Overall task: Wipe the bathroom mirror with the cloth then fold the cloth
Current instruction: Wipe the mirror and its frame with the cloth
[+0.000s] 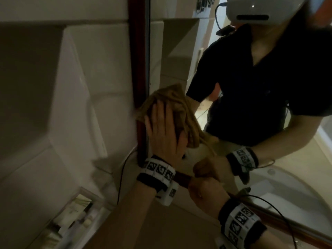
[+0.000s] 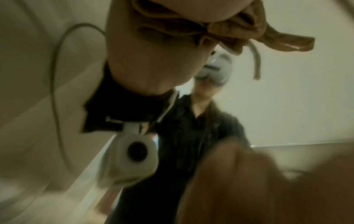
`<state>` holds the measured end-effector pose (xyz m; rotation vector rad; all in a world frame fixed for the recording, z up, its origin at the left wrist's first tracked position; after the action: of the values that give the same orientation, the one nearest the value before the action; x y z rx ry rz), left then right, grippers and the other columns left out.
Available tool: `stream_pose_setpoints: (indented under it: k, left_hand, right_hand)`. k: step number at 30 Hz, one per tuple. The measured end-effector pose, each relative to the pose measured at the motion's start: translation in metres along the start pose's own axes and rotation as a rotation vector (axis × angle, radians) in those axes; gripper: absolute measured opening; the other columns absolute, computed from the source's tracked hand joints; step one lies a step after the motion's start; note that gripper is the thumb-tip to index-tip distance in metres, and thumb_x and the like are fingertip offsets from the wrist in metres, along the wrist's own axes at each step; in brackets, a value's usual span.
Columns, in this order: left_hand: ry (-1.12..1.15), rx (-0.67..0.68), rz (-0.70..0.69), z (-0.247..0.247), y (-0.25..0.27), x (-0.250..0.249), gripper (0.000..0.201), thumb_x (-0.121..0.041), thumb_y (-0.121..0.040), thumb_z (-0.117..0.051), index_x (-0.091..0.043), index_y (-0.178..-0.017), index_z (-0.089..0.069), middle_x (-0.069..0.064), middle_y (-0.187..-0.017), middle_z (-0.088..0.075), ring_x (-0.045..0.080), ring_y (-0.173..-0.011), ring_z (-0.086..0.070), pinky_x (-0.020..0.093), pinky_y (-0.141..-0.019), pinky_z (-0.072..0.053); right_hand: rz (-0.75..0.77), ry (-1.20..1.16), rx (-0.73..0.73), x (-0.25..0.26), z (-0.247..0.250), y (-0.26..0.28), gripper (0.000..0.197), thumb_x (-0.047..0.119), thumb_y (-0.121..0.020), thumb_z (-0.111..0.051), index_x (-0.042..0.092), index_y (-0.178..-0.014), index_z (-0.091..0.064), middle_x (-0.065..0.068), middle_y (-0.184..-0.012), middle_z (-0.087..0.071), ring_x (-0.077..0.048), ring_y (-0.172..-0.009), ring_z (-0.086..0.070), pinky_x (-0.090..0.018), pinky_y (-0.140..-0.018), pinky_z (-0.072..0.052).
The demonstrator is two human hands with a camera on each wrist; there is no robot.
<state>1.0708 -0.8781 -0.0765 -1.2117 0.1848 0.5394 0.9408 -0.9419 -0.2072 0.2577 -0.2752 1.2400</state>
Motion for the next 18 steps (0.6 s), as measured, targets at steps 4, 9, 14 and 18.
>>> stream_pose_setpoints:
  k: [4, 9, 14, 18]
  left_hand:
    - [-0.078, 0.040, -0.080, -0.002, -0.007, -0.002, 0.068, -0.052, -0.096, -0.017, -0.013, -0.150, -0.008, 0.014, -0.154, -0.015, 0.016, -0.150, 0.006, 0.044, -0.121, 0.001]
    - [-0.220, 0.320, -0.099, -0.035, 0.080, 0.040, 0.062, -0.049, -0.101, -0.016, -0.005, -0.144, -0.024, 0.016, -0.144, -0.026, 0.036, -0.131, -0.029, 0.038, -0.120, 0.004]
    - [-0.224, 0.326, -0.041, -0.032, 0.075, 0.034, 0.063, -0.051, -0.100, -0.019, -0.003, -0.139, -0.029, 0.017, -0.144, -0.025, 0.038, -0.131, -0.028, 0.042, -0.118, 0.000]
    - [-0.105, -0.002, -0.120, 0.022, -0.050, -0.030, 0.069, -0.051, -0.098, -0.018, -0.004, -0.148, -0.019, 0.021, -0.154, -0.024, 0.032, -0.143, -0.021, 0.046, -0.119, -0.007]
  right_hand:
    - [-0.077, 0.126, -0.015, 0.004, -0.003, -0.003, 0.021, 0.025, -0.096, -0.041, 0.017, -0.098, -0.061, -0.001, -0.089, -0.064, -0.023, -0.075, -0.062, -0.032, -0.059, -0.046]
    - [-0.085, 0.171, -0.024, 0.006, -0.010, -0.001, 0.027, 0.026, -0.094, -0.038, 0.014, -0.097, -0.063, -0.005, -0.091, -0.068, -0.024, -0.075, -0.064, -0.029, -0.058, -0.044]
    - [-0.223, 0.051, 0.080, -0.016, -0.017, 0.012, 0.028, 0.031, -0.095, -0.043, 0.016, -0.086, -0.064, 0.003, -0.074, -0.057, -0.013, -0.068, -0.053, -0.022, -0.058, -0.042]
    - [-0.256, -0.015, 0.114, -0.022, -0.017, 0.012, 0.031, 0.033, -0.096, -0.045, 0.014, -0.087, -0.067, 0.003, -0.076, -0.059, -0.016, -0.072, -0.056, -0.024, -0.066, -0.045]
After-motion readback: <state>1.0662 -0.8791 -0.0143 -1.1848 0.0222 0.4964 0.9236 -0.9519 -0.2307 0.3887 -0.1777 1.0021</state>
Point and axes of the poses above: each hand's wrist, its own y-axis away from the middle knuckle, its own z-axis out of the back of the hand, x = y × z, the point moved 8 cm from there along -y, towards the middle knuckle
